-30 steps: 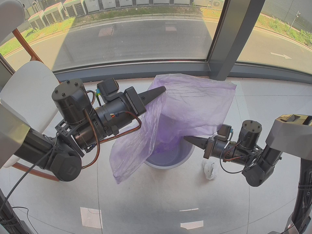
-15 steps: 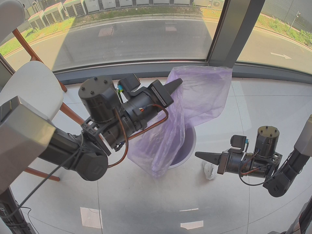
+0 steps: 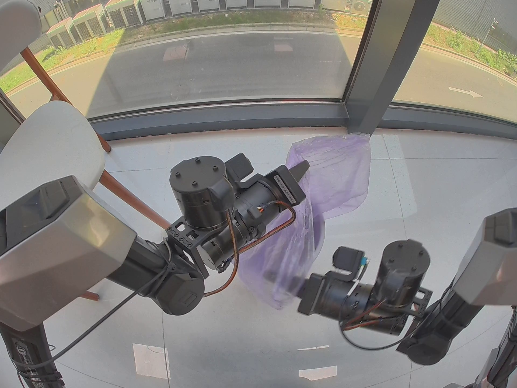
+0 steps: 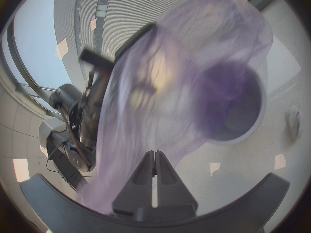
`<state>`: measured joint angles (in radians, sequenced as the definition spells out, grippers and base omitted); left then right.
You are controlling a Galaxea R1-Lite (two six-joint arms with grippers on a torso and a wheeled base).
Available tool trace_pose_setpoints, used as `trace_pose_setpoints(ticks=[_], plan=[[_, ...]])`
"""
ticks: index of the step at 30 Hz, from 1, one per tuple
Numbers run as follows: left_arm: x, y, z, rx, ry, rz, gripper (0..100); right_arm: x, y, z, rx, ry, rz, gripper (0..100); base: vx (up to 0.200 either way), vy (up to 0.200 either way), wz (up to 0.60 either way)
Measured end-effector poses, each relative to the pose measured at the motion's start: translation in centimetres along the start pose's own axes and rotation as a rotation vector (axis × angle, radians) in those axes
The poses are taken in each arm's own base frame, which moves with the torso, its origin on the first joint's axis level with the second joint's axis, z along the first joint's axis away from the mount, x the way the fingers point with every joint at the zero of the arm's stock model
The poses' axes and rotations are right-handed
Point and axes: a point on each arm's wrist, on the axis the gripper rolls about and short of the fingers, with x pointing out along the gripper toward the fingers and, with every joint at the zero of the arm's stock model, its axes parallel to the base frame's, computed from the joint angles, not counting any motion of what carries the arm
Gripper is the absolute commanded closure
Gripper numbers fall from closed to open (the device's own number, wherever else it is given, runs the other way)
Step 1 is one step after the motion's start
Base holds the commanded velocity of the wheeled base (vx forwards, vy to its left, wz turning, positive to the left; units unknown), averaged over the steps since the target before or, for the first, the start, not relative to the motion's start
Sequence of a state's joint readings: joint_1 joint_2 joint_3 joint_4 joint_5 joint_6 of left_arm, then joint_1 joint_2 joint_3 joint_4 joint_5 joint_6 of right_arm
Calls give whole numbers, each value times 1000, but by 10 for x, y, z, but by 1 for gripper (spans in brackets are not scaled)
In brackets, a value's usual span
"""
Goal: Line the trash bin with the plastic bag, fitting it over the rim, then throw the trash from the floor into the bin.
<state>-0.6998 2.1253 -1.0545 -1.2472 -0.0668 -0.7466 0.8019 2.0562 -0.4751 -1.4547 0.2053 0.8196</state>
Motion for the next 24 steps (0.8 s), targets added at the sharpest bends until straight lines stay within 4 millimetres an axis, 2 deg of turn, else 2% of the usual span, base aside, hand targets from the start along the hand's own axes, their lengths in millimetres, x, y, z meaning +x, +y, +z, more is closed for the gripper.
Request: trace_pose_setpoints(ticks=[4,9,14,18,24], plan=[[4,1,2,5,-13,1,100,20,12,-35,26,55,43,100,0,0,0],[10,1,10,10,-38,-8,100,25,10,-52,32,101,34,100,0,0,0],[13,1,15,13,-46,-6,100,28,6,-60,33,121,23,100,0,0,0],[14,1,16,14,-48,-6,100,40,6,-60,30,88,25,100,0,0,0],[14,0,17,14,-48,-7,100,78,6,-45,30,-67,42,100,0,0,0]])
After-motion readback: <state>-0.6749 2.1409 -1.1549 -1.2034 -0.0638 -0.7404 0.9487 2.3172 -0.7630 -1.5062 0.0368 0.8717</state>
